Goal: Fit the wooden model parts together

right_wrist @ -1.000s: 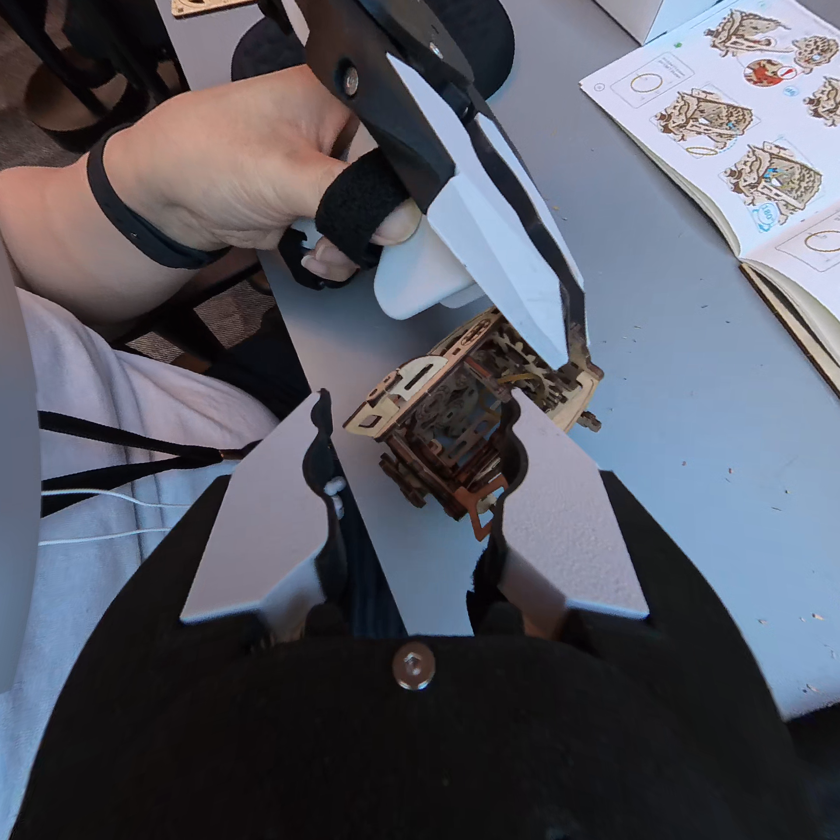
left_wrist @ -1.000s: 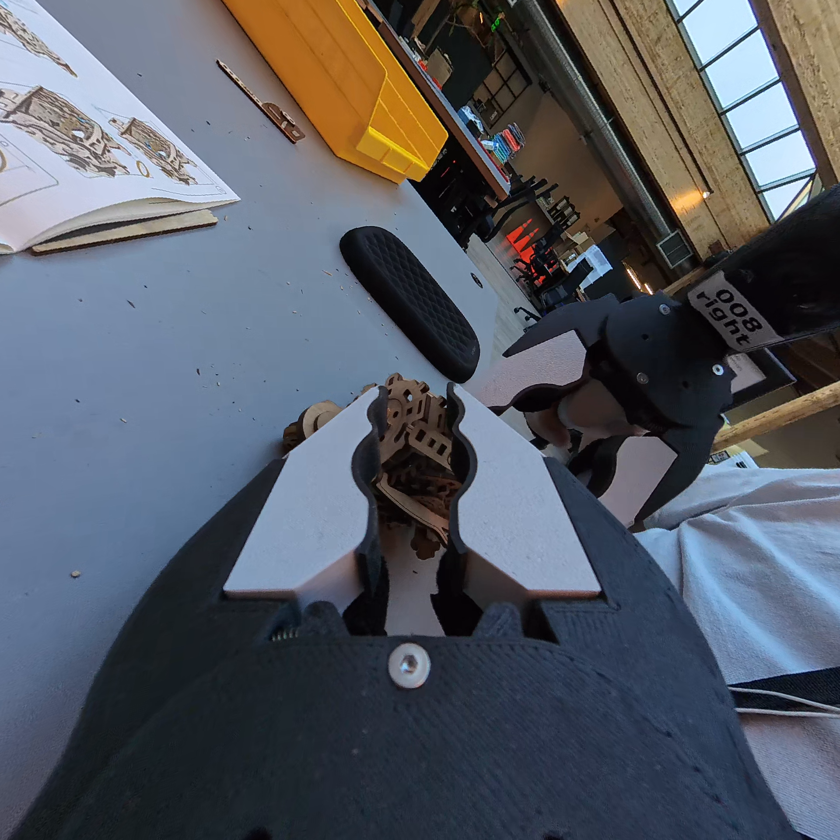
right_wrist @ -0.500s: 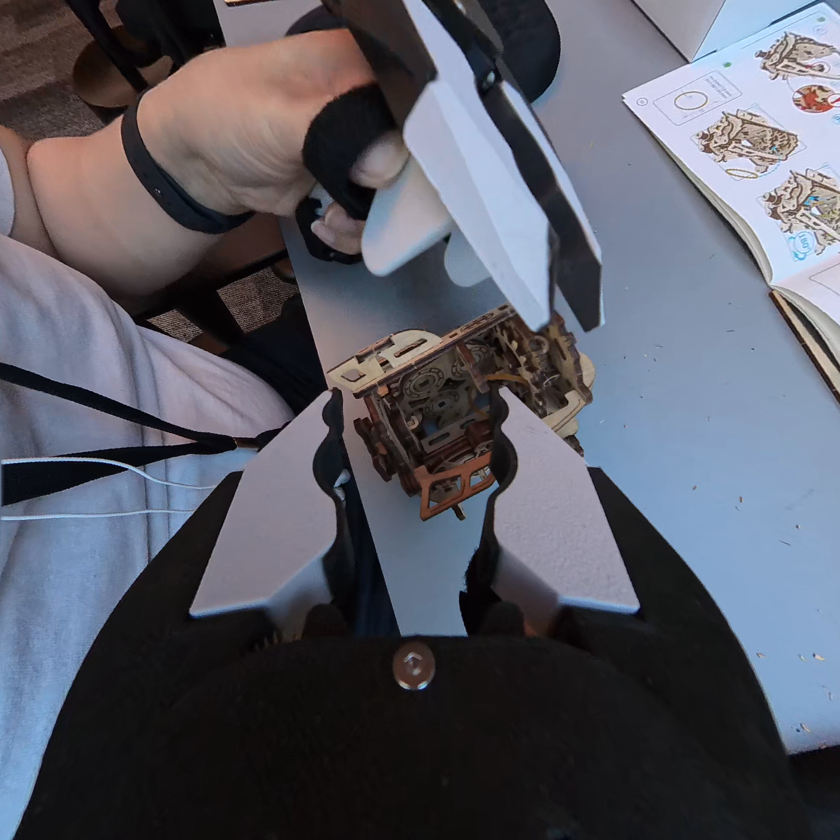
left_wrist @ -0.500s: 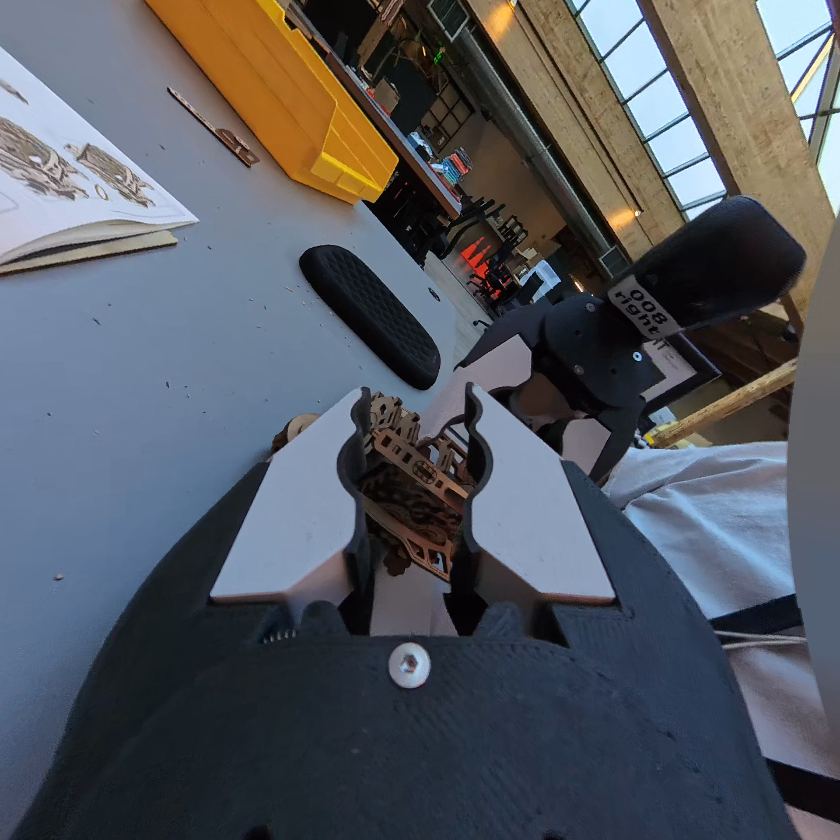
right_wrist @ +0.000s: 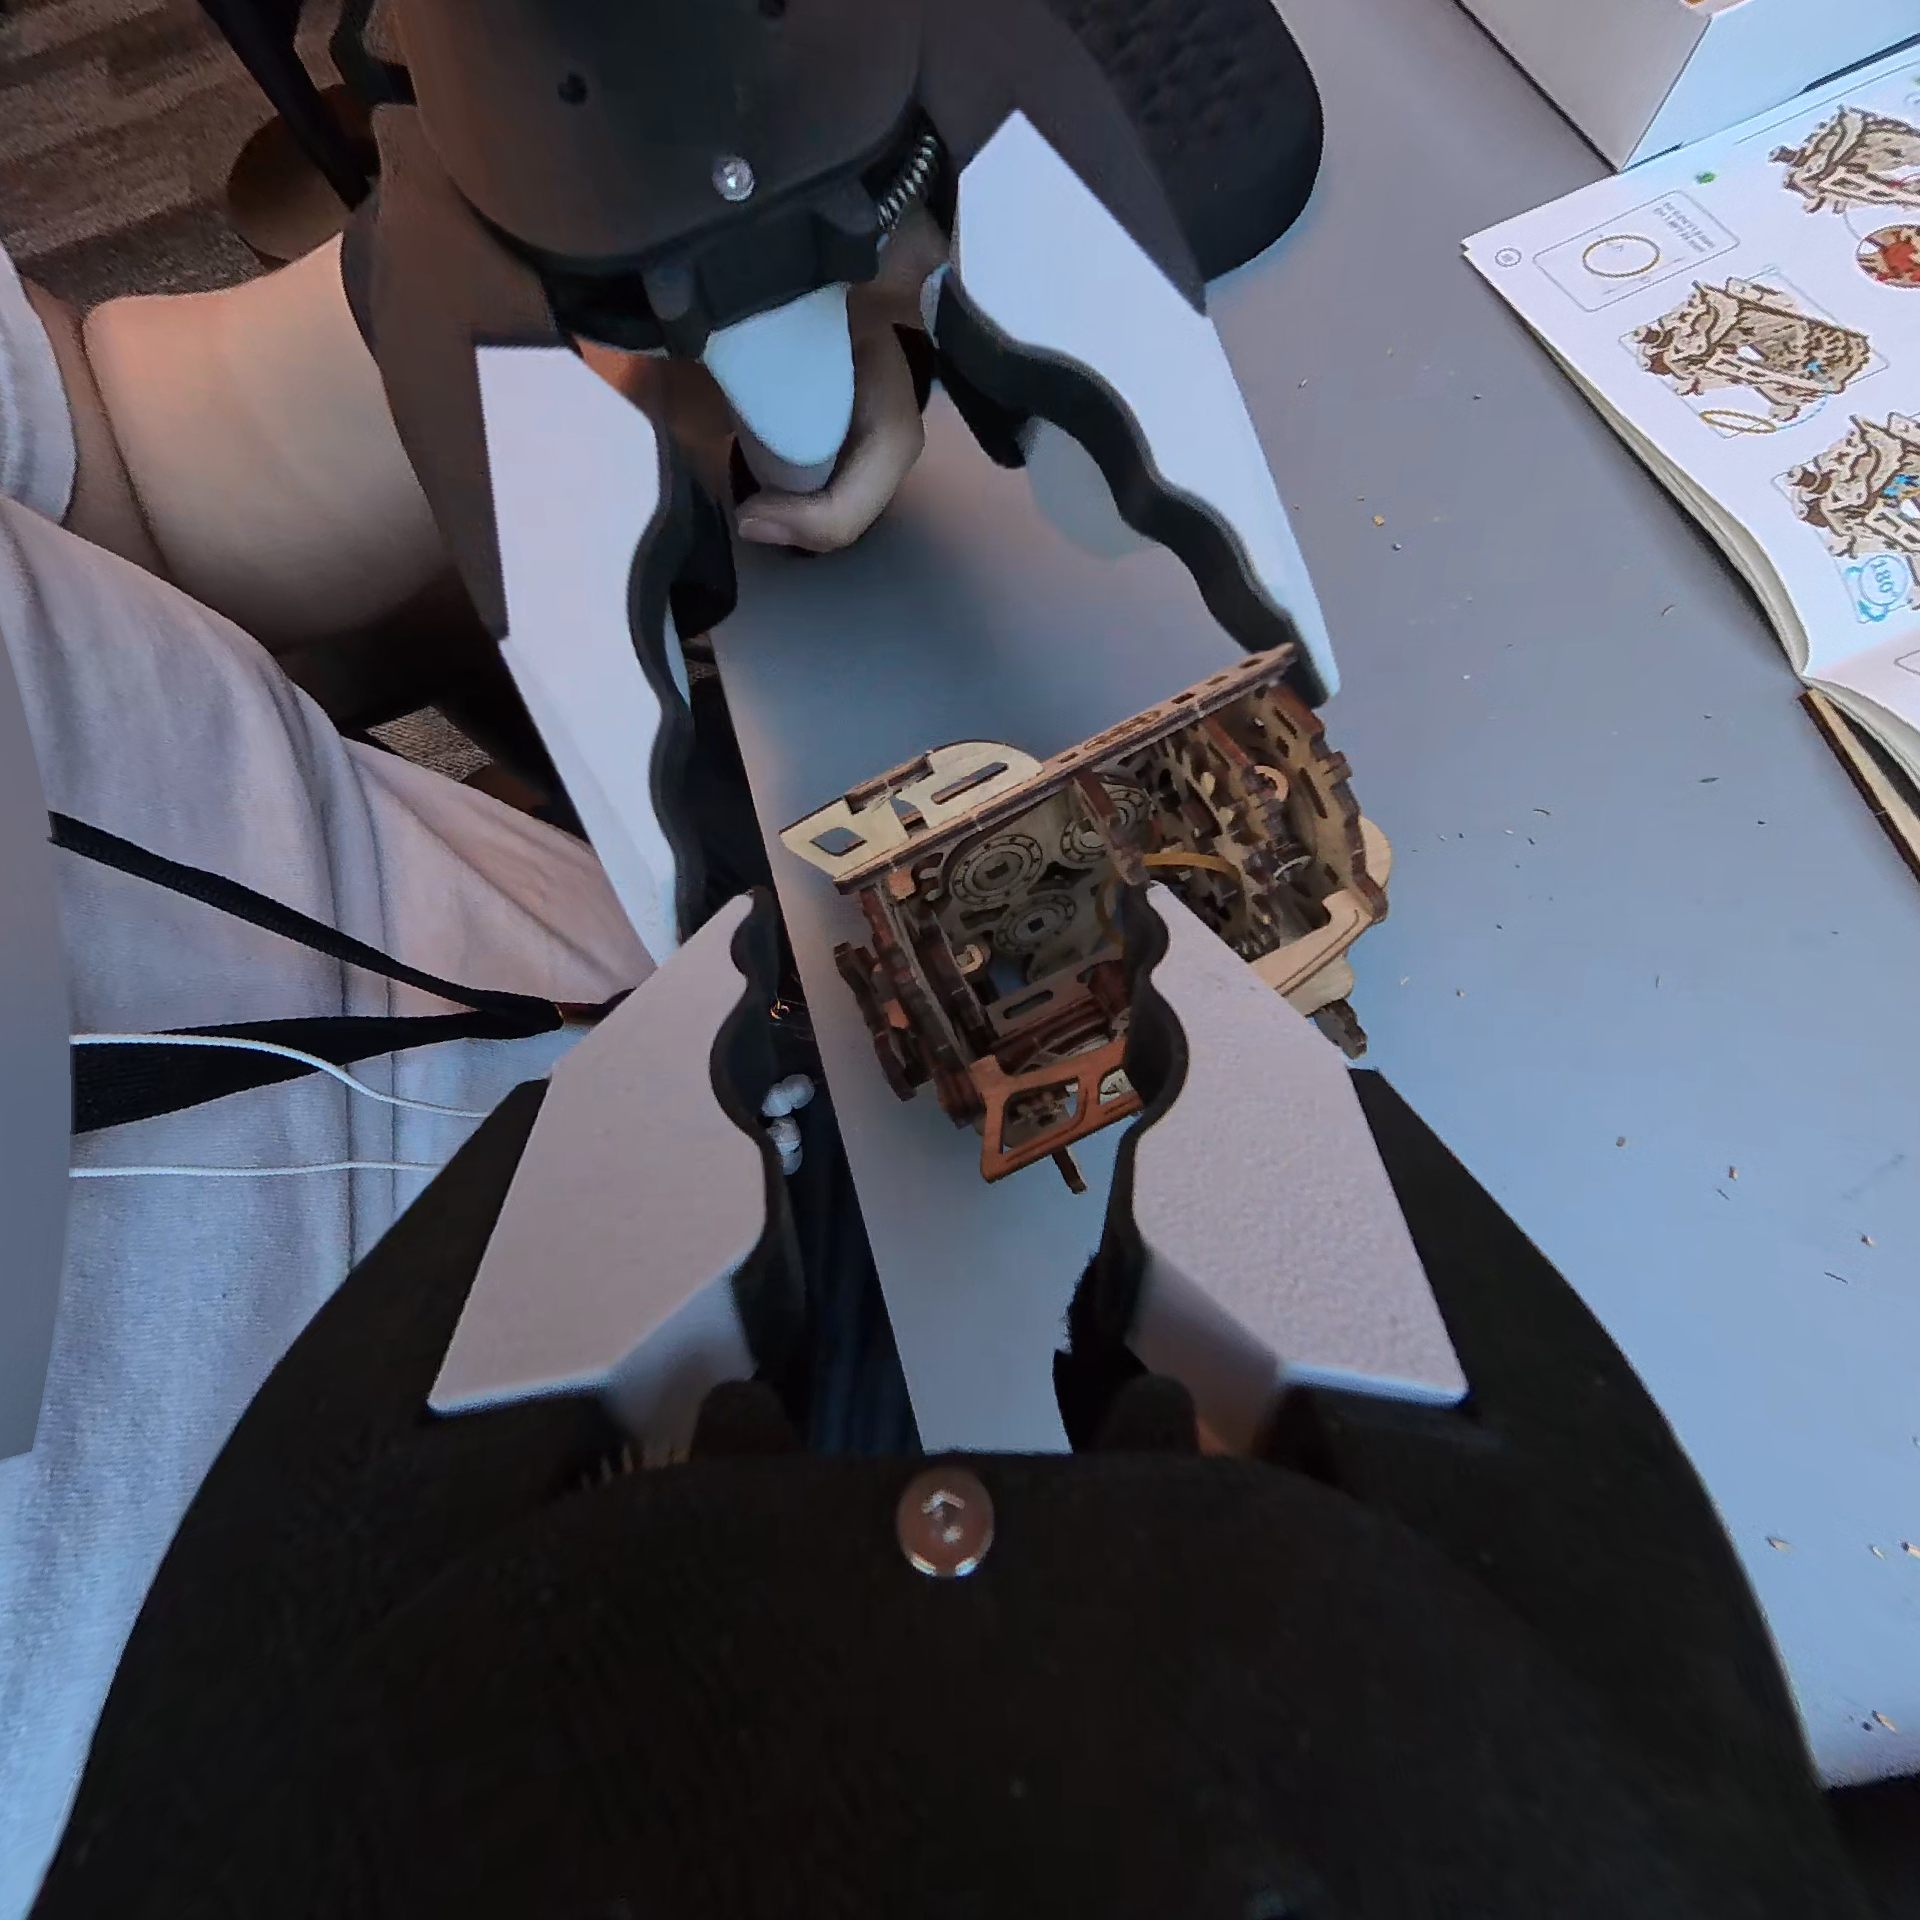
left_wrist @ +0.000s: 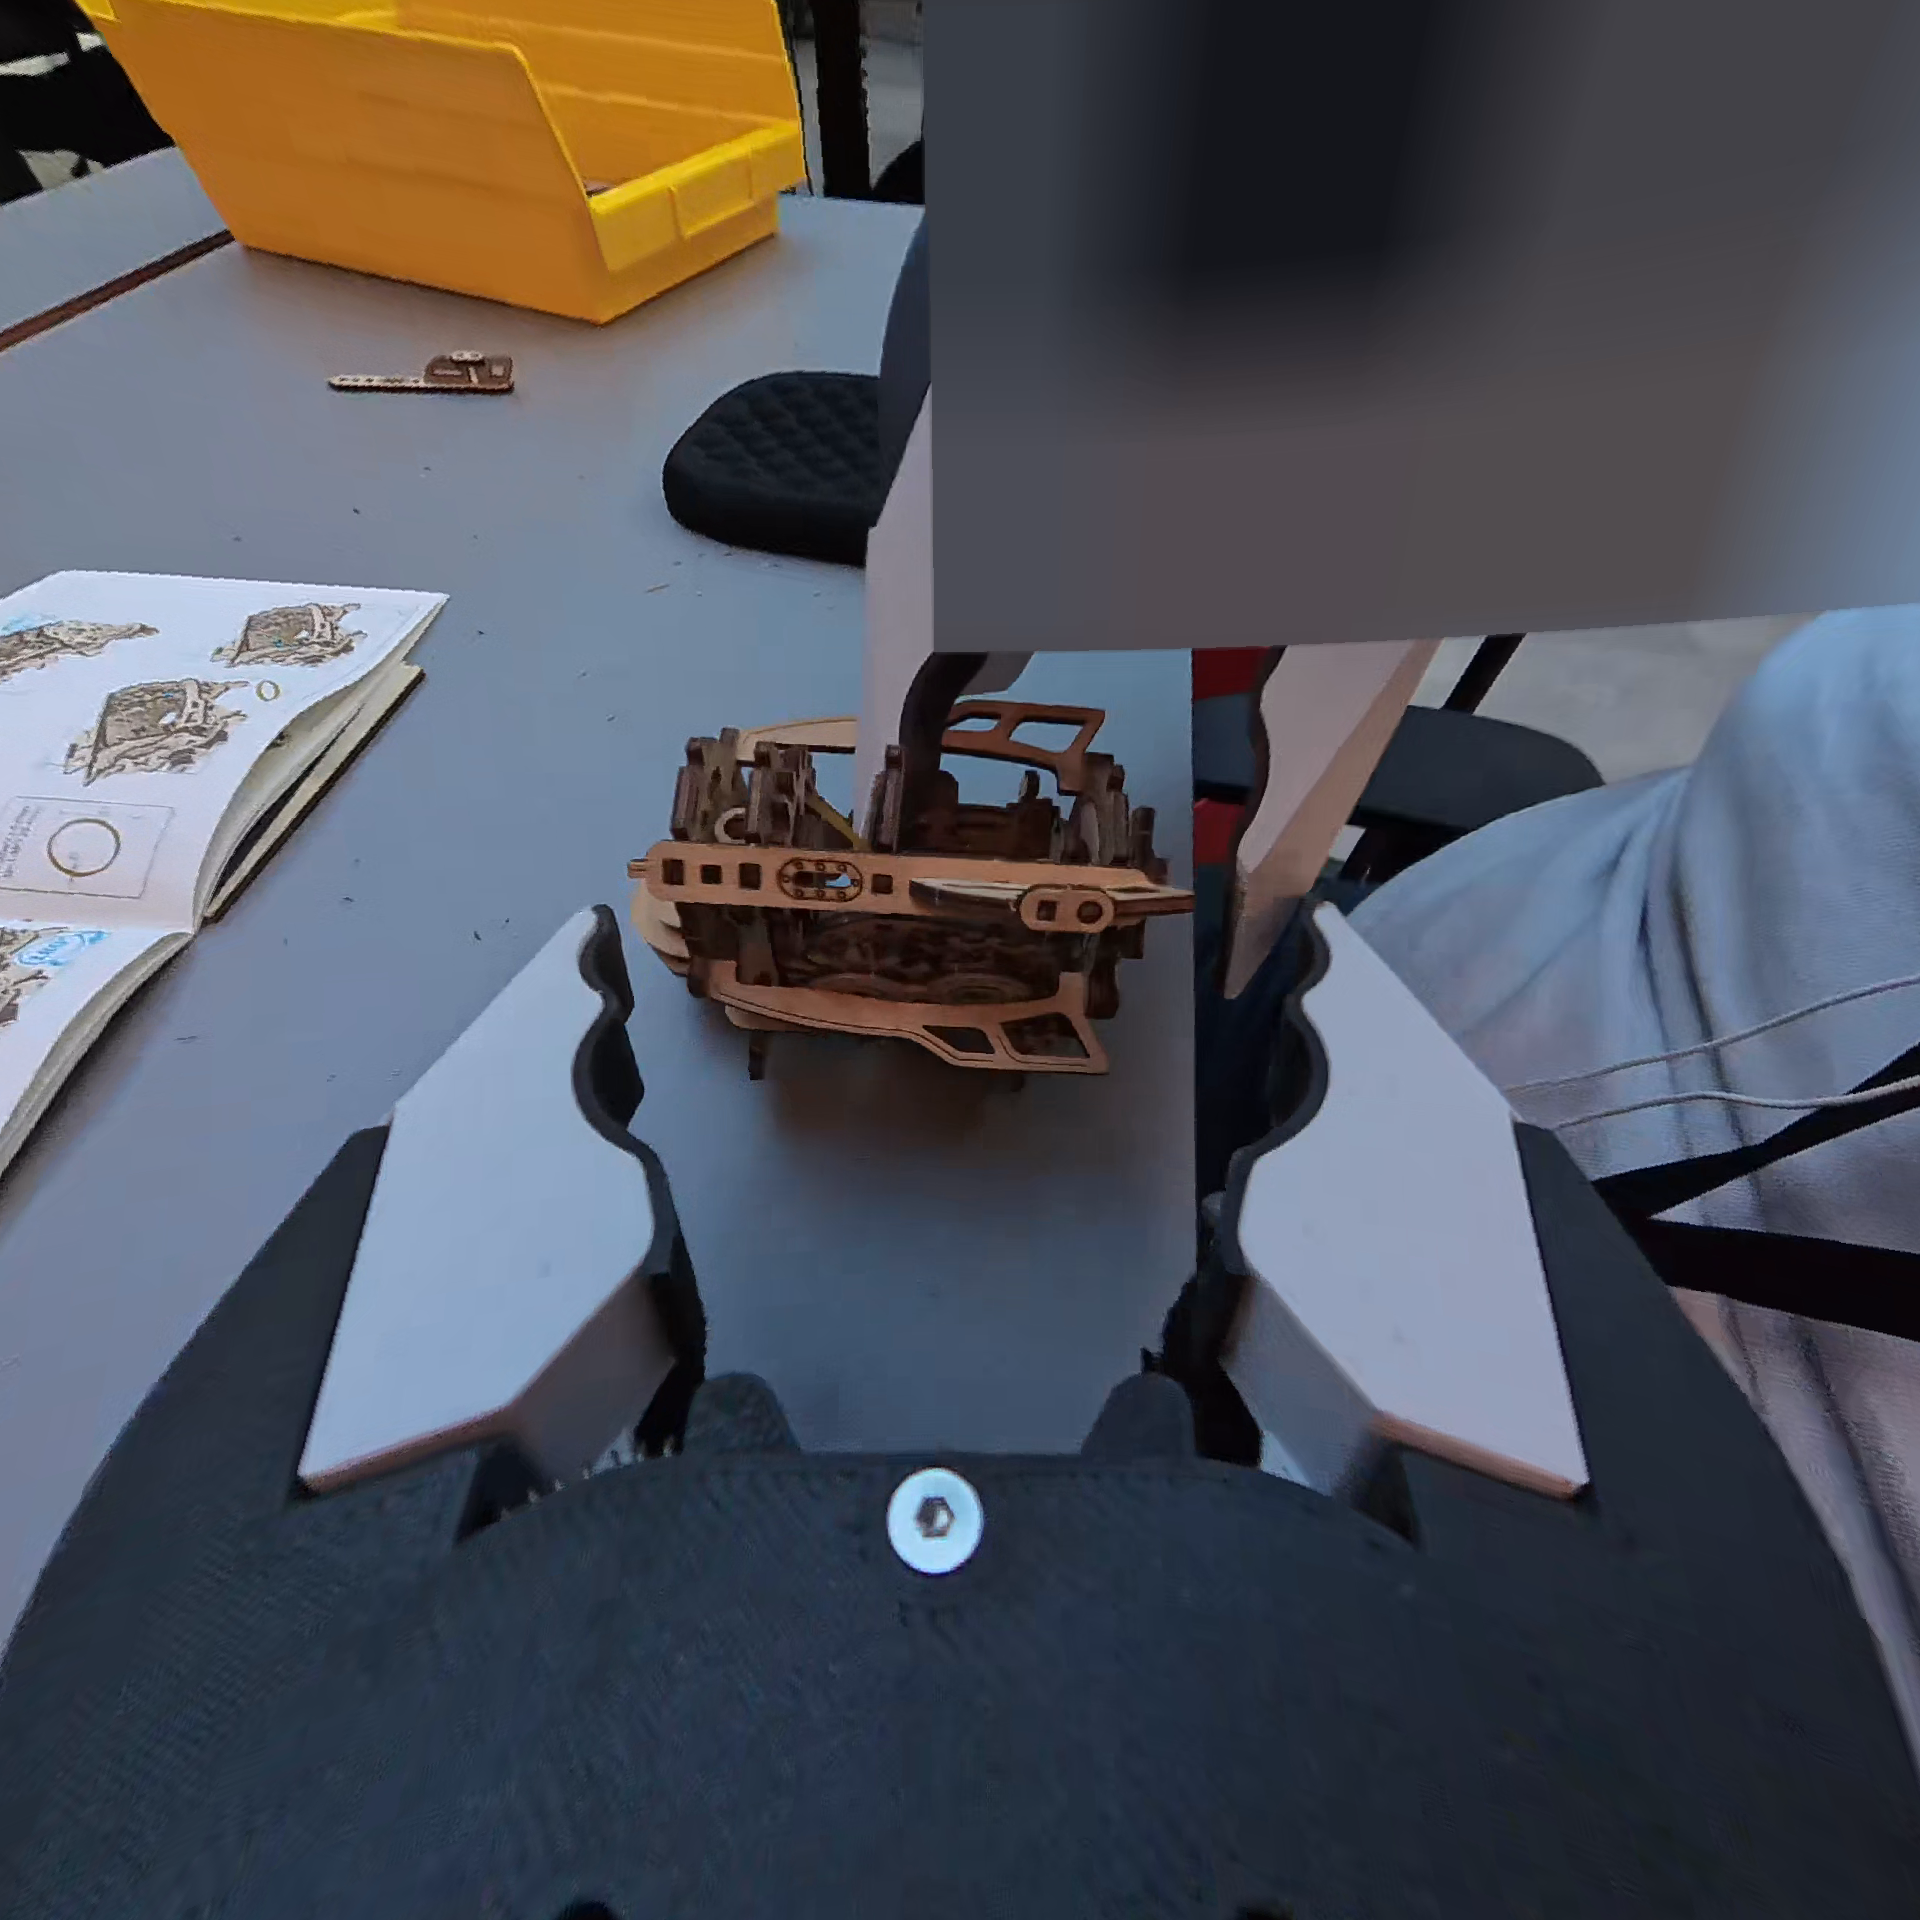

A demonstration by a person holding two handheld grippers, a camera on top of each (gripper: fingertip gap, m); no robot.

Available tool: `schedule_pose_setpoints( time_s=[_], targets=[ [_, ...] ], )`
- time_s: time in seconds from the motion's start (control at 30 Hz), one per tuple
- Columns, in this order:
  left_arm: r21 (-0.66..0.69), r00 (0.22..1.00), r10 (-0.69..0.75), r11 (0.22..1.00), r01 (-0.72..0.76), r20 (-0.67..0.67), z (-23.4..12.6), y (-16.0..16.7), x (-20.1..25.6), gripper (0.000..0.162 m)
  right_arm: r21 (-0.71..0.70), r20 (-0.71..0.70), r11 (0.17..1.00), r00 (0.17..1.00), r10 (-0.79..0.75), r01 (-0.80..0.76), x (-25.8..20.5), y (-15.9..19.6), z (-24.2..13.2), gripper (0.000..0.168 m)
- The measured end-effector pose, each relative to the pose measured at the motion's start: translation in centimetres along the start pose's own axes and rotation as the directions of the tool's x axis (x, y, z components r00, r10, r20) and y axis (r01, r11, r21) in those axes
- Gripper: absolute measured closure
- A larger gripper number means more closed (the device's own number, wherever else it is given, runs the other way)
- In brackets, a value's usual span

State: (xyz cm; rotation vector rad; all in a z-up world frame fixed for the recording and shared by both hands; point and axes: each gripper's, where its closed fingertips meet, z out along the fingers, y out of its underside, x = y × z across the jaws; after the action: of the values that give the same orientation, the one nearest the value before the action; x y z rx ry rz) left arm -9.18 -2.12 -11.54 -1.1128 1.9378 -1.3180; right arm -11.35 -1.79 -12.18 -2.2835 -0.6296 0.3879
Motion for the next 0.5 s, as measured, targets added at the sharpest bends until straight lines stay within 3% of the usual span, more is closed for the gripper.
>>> schedule_pose_setpoints(
  time_s=[0.5],
  targets=[
    [-0.056, 0.995, 0.094, 0.994, -0.096, -0.035, 0.38, 0.92, 0.39, 0.059, -0.014, 0.096, 1.000, 0.995, 0.014, -0.012, 0.01, 0.21, -0.70, 0.098]
  ],
)
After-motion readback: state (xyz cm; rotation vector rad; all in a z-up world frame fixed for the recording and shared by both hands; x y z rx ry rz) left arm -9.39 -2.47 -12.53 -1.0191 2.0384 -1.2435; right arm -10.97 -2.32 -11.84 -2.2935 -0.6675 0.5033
